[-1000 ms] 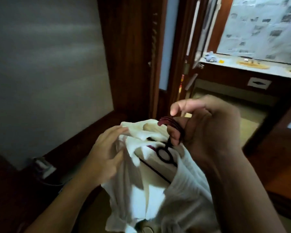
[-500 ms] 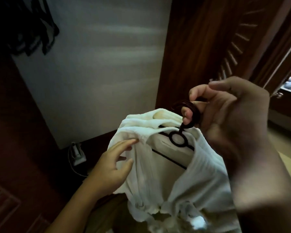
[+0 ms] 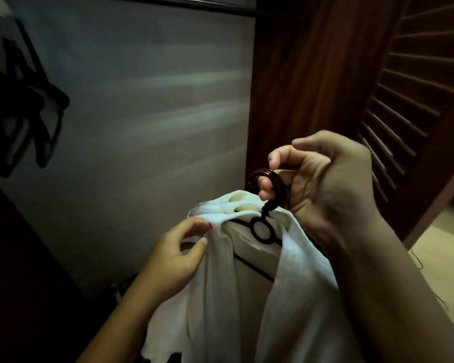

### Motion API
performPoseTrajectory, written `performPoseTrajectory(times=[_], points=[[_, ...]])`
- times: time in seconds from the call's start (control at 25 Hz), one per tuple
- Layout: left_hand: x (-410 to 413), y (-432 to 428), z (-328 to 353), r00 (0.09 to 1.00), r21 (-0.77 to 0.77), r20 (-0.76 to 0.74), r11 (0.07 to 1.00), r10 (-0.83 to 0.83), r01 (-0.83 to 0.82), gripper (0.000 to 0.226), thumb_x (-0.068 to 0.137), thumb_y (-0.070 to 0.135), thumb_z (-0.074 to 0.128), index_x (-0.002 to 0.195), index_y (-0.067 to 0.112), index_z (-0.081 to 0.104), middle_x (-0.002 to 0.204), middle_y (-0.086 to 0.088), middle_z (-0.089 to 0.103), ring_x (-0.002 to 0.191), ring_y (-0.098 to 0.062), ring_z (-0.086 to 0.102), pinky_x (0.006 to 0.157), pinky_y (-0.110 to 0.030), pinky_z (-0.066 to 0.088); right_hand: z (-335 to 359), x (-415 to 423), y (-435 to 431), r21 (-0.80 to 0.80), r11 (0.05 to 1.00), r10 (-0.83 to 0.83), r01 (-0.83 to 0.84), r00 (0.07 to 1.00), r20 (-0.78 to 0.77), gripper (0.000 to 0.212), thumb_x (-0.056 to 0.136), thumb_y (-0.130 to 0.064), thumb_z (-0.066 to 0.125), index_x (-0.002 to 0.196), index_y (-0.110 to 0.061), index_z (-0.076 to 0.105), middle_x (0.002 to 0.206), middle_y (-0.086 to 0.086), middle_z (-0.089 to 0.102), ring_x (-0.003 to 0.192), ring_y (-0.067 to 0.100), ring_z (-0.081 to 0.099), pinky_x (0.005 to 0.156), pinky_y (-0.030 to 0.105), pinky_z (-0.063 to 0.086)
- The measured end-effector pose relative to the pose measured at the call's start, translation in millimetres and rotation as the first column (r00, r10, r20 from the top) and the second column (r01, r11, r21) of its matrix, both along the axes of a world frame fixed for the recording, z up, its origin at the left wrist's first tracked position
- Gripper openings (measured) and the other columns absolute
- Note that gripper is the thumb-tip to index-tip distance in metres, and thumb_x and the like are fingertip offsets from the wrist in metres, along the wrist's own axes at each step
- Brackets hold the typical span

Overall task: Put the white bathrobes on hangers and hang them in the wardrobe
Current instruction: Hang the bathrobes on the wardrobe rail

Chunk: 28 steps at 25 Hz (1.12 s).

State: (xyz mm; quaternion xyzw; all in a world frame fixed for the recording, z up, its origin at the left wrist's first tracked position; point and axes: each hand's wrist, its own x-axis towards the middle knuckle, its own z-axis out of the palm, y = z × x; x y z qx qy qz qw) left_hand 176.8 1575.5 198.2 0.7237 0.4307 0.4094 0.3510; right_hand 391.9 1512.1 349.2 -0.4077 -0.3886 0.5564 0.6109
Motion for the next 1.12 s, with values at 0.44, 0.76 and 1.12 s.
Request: performPoseTrajectory(times=[0.44,0.76,1.12], points=[[-19,98,98,0.980,0.075,0.061,0.978,0.189,-0.194,0.035,0.092,0.051,0.064,0.122,0.040,0.051,0.129,0.025,0.059,0.120,0.013,0.054,0.100,-0.018,0.046,61,-51,128,0.175,0.968,0.178,-0.182,0.983,0.036,0.016,0.079,-0.019,0.051,0.082,-0.004,0.055,0.084,0.022,0.053,0.061,0.030,0.056,0.052,0.029,0.051],[26,145,173,0.903,0.667,0.155,0.632,0.401,-0.395,0.032,0.089,0.031,0.071,0.114,0.050,0.067,0.101,0.034,0.072,0.095,0.014,0.067,0.086,-0.020,0.055,95,-72,240,0.332,0.907,0.267,-0.260,0.963,0.026,0.035,0.090,0.019,0.040,0.082,-0.012,0.053,0.059,0.012,0.065,0.052,0.023,0.067,0.056,0.030,0.052],[29,264,200,0.700,0.737,0.389,0.253,0.600,-0.627,0.013,0.085,0.018,0.061,0.080,0.027,0.069,0.069,0.013,0.065,0.064,-0.002,0.063,0.059,-0.030,0.052,126,-78,337,0.338,0.874,0.322,-0.349,0.937,0.136,0.024,0.092,0.001,0.060,0.081,-0.020,0.058,0.085,0.028,0.073,0.069,0.028,0.059,0.053,0.028,0.040]])
